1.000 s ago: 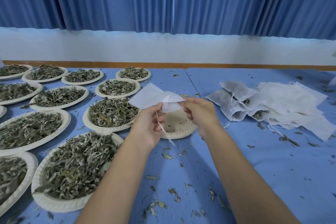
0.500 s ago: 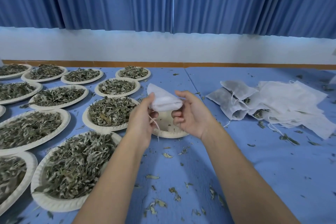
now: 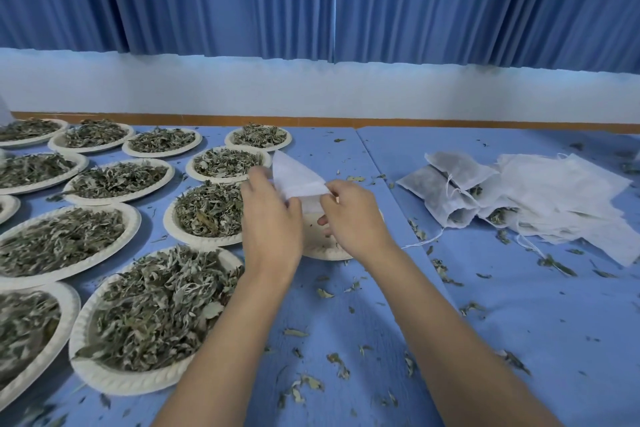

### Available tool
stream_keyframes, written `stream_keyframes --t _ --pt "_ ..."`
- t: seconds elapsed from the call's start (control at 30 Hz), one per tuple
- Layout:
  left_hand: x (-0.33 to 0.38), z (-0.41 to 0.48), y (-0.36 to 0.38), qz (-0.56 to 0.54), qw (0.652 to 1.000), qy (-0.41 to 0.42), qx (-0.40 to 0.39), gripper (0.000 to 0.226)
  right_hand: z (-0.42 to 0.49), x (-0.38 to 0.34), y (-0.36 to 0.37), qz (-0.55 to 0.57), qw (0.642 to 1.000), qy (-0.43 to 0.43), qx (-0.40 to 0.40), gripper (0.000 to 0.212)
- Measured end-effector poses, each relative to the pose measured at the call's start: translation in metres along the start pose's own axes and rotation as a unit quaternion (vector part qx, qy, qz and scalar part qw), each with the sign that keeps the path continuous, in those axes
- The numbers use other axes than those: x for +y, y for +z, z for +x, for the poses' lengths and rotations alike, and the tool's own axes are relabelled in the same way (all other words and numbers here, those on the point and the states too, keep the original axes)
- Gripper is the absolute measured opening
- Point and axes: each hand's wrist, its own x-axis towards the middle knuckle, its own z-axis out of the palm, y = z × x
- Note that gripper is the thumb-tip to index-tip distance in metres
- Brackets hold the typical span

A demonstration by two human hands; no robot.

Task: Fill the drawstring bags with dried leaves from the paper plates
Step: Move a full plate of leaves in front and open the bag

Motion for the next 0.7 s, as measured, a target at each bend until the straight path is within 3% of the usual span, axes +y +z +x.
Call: stream_keyframes --t 0.07,0.1,0.17,0.23,0.27,0.37,0.57,0.7 --pt "-0.003 -0.001 -0.005 0.08 0.995 0.063 -0.004 0.029 0.0 0.003 0.005 -0.075 0.997 -0.025 0.005 0.022" --pt "-0.004 -0.001 -0.008 0.109 0.991 0.081 -0.01 0.026 0.0 0.002 0.007 -0.06 0.998 -0.025 0.009 0.019" --pt "-0.006 0.005 -0.018 0.131 0.989 0.073 0.006 0.028 -0.003 -0.004 0.007 0.098 0.995 0.036 0.0 0.03" --pt "-0.008 0.015 -0.034 0.117 0.991 0.038 0.05 0.032 -0.003 -0.008 0.002 0.306 0.943 0.11 -0.066 0.041" --pt "-0.009 0.02 -0.042 0.106 0.991 0.029 0.074 0.033 -0.003 -0.012 0.001 0.351 0.92 0.131 -0.118 0.038" --pt "-0.009 0.026 -0.058 0.088 0.991 0.021 0.1 0.033 -0.012 -0.023 0.014 0.297 0.91 0.138 -0.254 0.024" --pt "-0.005 0.026 -0.06 0.049 0.996 -0.013 0.078 0.034 -0.025 -0.031 0.049 0.182 0.933 0.163 -0.265 0.01" --pt "-0.003 0.025 -0.059 0.055 0.996 -0.011 0.07 0.034 -0.029 -0.031 0.049 0.224 0.899 0.205 -0.316 0.015"
